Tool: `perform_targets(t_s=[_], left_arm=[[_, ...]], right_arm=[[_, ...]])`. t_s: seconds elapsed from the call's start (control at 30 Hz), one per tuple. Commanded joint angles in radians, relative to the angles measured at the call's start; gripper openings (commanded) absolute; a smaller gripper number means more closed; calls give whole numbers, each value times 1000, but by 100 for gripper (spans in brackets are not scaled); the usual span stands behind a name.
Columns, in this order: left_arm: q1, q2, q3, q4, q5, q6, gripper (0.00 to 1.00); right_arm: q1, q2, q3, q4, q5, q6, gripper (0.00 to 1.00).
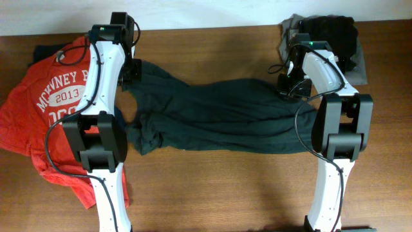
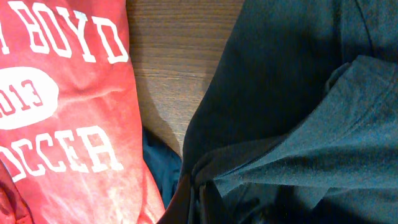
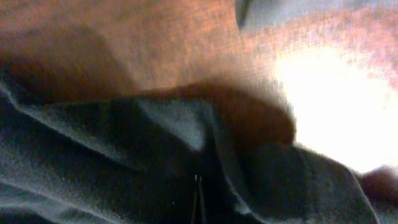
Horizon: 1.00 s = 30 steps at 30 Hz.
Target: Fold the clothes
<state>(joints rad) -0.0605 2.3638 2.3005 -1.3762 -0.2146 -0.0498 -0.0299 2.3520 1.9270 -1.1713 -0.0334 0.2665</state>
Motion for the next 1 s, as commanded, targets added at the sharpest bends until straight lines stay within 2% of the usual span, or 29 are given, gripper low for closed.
perform_targets(t_s=[0.0, 0.23, 0.37, 0.53, 0.77, 0.97], left_arm=[[2, -42, 18, -2, -10, -18, 1], [3, -42, 18, -1, 1, -17, 1], [3, -42, 18, -1, 1, -17, 1], [3, -42, 18, -1, 1, -17, 1], [3, -42, 18, 14, 1, -17, 1], [3, -42, 18, 14, 1, -17, 1]], right_arm=[[-3, 11, -7, -26, 20, 21, 4], [-5, 11, 5, 43, 20, 19, 4], [-11, 11, 59, 69, 20, 19, 18], [-39, 11, 142, 18, 21, 24, 34], [-119, 11, 152, -26, 20, 26, 36], [-128, 11, 135, 9, 11, -45, 37]])
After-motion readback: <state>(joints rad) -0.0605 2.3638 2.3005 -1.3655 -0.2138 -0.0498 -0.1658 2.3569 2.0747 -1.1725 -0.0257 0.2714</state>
